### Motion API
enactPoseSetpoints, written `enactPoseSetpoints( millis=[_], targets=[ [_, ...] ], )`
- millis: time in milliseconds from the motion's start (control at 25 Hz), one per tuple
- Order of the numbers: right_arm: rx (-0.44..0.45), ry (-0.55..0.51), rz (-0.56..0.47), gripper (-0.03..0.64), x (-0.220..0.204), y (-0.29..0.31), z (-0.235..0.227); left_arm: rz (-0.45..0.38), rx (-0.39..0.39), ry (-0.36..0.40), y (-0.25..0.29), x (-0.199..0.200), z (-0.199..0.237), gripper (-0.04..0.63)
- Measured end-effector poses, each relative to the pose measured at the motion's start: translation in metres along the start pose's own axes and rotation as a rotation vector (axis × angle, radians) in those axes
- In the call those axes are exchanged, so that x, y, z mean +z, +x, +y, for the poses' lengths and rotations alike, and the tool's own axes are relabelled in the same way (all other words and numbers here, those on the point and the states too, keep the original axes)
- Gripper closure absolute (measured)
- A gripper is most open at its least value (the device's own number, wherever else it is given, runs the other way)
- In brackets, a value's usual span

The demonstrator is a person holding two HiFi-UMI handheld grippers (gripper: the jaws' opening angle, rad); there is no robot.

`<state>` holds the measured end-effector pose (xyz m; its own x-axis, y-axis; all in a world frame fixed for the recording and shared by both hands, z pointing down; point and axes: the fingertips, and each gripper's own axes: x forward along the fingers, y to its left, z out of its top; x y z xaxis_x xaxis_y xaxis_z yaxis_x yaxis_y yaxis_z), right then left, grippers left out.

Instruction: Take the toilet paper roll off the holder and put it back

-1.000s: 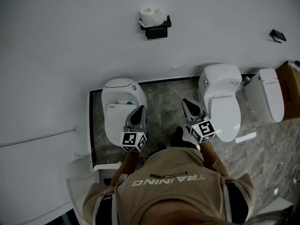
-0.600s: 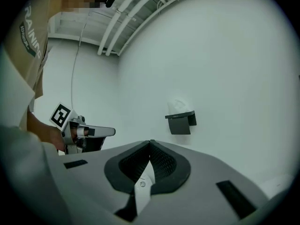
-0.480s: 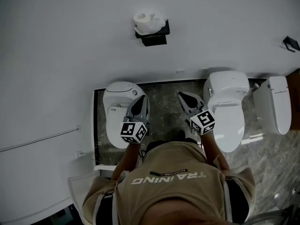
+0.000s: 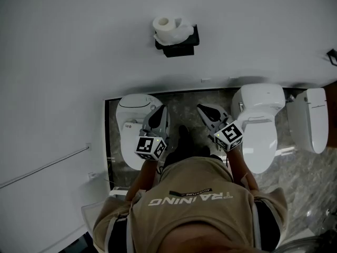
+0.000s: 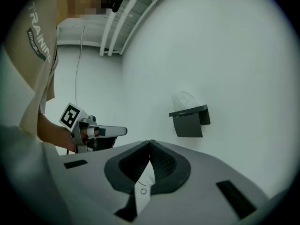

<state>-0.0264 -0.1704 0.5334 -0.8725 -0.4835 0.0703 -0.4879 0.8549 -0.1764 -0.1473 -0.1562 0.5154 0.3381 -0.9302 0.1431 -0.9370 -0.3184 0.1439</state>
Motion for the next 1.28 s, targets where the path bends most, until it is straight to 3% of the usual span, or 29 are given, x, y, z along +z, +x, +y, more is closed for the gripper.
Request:
enactPoseSetpoints(
  millis=[240,440,800,960,1280],
  targets=[
    [-0.084,-0.012,-0.077,0.603,0.041,0.041,-0.027,-0.017,-0.073,0.037,0.044,0.023,0.036,0.591],
    [-0.157,-0.086,-0.084,0.603,0.070,0.072,-0.050,-0.036,-0.126,0.042,0.085,0.045,0.062,0.591],
    [-0.231,-0.051,-0.087,0.603,0.081,0.090,-0.080,-0.077,-0.190,0.051,0.129,0.079,0.071,0.591],
    [-0.233,-0.097,-0.082,0.603,0.101,0.098,-0.099,-0.107,-0.176,0.082,0.142,0.099,0.074,0.591],
    [-0.134,-0.138,-0.111,0.603,0.127,0.115,-0.124,-0.096,-0.112,0.103,0.165,0.114,0.075,0.591]
  ],
)
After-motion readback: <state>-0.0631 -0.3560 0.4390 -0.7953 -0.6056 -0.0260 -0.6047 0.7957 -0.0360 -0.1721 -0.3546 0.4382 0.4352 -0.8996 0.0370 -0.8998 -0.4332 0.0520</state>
